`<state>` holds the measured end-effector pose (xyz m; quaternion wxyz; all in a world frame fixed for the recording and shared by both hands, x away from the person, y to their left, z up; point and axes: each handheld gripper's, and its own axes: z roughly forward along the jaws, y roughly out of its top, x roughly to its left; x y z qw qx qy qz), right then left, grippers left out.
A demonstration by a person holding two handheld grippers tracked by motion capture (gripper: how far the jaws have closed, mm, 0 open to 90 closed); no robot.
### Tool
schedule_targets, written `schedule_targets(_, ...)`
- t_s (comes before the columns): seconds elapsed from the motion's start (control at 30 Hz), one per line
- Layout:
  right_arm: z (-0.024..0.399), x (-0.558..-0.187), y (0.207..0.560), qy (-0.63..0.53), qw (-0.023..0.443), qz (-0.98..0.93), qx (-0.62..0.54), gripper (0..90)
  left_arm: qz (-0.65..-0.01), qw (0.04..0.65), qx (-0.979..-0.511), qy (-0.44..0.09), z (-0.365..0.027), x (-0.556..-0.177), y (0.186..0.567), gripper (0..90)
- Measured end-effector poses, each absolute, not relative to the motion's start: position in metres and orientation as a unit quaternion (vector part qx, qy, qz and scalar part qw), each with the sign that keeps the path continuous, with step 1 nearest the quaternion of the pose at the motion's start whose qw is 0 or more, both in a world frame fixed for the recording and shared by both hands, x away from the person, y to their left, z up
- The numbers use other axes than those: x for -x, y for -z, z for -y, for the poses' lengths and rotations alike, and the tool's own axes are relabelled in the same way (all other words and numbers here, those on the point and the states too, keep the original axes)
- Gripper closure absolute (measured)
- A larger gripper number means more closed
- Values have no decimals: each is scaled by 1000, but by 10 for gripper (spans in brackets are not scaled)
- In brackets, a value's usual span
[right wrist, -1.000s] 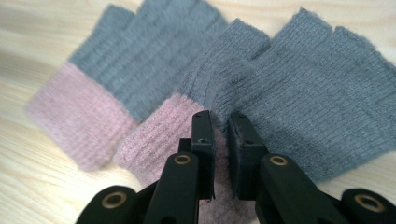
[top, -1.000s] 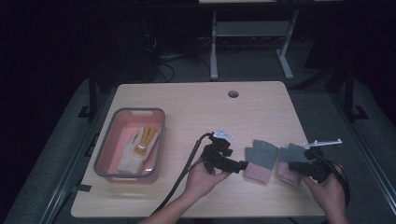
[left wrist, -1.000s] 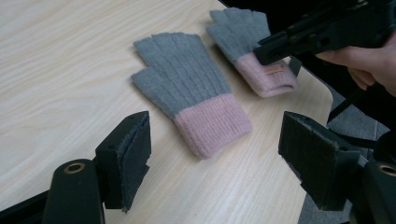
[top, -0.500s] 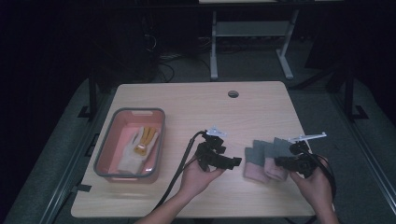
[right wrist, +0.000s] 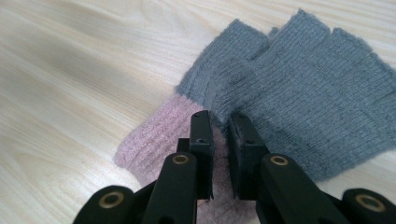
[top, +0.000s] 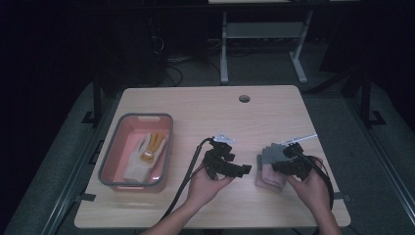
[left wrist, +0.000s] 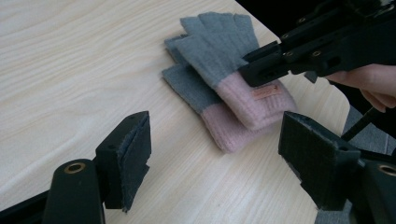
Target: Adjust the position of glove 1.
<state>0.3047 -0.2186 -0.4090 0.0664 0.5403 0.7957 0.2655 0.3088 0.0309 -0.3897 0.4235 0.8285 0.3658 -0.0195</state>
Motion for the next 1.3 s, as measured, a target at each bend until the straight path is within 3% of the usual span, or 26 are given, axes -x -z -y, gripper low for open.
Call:
schedule_targets(0.5, 211, -309, 422, -254, 52, -794, -550, 783, -366, 414, -833, 32, -27, -310, 395, 289)
schedule_targets(1.3, 249, -297, 419, -306, 57, -744, -591, 600, -379, 397, -833, 65, 7, -324, 413, 332)
